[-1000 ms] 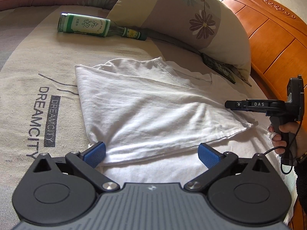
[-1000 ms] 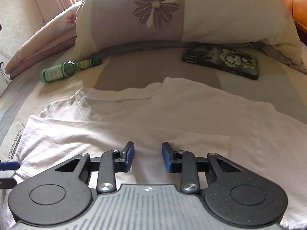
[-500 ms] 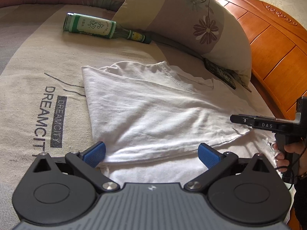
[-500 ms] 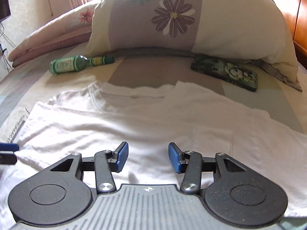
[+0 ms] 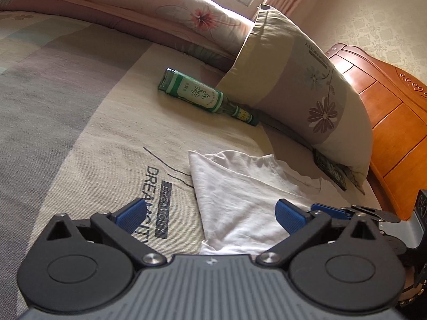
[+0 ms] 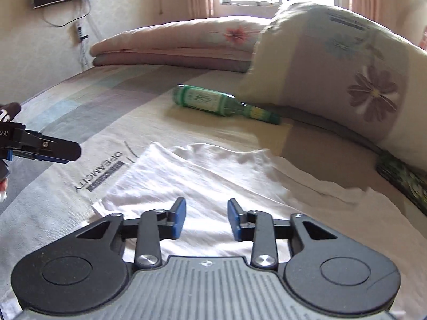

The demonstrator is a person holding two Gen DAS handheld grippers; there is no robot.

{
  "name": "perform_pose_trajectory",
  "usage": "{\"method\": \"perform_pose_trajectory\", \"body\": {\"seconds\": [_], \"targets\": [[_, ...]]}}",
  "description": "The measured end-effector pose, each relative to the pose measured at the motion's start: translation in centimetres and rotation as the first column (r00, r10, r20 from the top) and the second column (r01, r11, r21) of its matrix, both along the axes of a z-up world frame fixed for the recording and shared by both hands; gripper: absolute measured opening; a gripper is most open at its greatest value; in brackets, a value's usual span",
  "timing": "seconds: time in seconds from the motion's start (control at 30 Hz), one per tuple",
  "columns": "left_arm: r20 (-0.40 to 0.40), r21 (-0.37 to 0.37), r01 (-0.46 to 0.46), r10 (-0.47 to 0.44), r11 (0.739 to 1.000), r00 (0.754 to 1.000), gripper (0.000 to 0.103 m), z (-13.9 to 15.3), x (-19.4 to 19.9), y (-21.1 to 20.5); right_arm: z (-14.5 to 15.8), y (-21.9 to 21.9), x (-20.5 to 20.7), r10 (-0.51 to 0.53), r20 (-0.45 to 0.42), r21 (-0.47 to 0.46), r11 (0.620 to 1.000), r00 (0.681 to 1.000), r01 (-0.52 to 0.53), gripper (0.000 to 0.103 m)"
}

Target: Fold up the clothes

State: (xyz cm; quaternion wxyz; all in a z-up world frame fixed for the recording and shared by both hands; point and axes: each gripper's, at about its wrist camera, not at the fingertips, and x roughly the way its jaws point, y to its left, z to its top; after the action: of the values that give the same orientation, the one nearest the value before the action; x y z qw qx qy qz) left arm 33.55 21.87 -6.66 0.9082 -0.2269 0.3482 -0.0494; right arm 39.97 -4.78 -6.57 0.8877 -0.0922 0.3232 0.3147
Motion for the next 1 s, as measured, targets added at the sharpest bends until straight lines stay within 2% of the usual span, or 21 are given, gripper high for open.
{"method": "perform_pose_trajectory", "body": {"seconds": [0.07, 0.2, 0.33, 0.4, 0.47, 0.57, 0.67, 0.77, 0.83, 0.87, 0.9, 1.0], "targets": [[0.01, -0.004, -0.009, 0.009, 1.0, 1.0, 0.102, 0.2, -0.3, 0.5, -1.0, 3.1, 0.6, 0.051, 0.002, -0.024, 0.998, 0.999, -0.051, 0.027], [0.03, -0.026, -0.015, 0.016, 1.0, 0.999, 0.102, 0.6, -0.7, 1.3, -3.3, 8.2, 1.1, 0.134, -0.034, -0.074, 0.988, 0.99, -0.136, 0.026], [0.047, -0.049, -0.018, 0.02, 0.999, 0.999, 0.102, 0.9, -1.0, 1.8, -3.3, 9.9, 0.5, 0.18, -0.016, -0.087, 0.98, 0.983, -0.181, 0.026], [0.057, -0.06, -0.02, 0.024, 0.998, 0.998, 0.102, 1.1, -1.2, 1.9, -2.4, 9.5, 0.9, 0.16, -0.021, -0.047, 0.986, 0.987, -0.161, 0.026], [0.064, -0.068, -0.021, 0.025, 0.997, 0.998, 0.102, 1.3, -1.3, 2.0, -2.1, 9.0, 1.8, 0.088, -0.002, -0.034, 0.996, 0.996, -0.088, 0.026], [0.07, -0.079, -0.004, 0.01, 0.997, 0.998, 0.102, 1.5, -1.3, 1.9, -3.0, 9.3, 3.6, 0.01, -0.021, -0.05, 0.999, 1.0, -0.011, 0.026], [0.071, -0.074, 0.021, -0.016, 0.997, 0.997, 0.102, 1.6, -1.2, 1.4, -3.8, 10.5, 4.7, 0.014, -0.02, -0.061, 0.998, 1.0, -0.015, 0.028], [0.072, -0.067, 0.045, -0.04, 0.997, 0.997, 0.102, 1.7, -1.1, 0.9, -2.6, 9.6, 5.2, -0.009, -0.08, -0.017, 1.0, 0.997, 0.008, 0.029], [0.075, -0.064, 0.057, -0.052, 0.996, 0.996, 0.102, 1.8, -1.1, 0.4, -1.4, 7.7, 4.5, -0.022, -0.091, 0.007, 1.0, 0.996, 0.023, 0.039], [0.079, -0.063, 0.067, -0.062, 0.996, 0.995, 0.102, 1.9, -1.1, 0.1, -0.9, 6.6, 3.9, -0.031, -0.089, 0.007, 0.999, 0.996, 0.032, 0.057], [0.083, -0.062, 0.08, -0.075, 0.995, 0.994, 0.102, 2.1, -1.0, -0.3, -0.4, 5.2, 3.1, -0.045, -0.082, 0.005, 0.999, 0.996, 0.045, 0.067], [0.097, -0.058, 0.121, -0.115, 0.991, 0.989, 0.102, 2.4, -0.9, -1.8, 0.4, 0.3, 1.3, -0.095, -0.087, -0.001, 0.995, 0.992, 0.095, 0.069]]}}
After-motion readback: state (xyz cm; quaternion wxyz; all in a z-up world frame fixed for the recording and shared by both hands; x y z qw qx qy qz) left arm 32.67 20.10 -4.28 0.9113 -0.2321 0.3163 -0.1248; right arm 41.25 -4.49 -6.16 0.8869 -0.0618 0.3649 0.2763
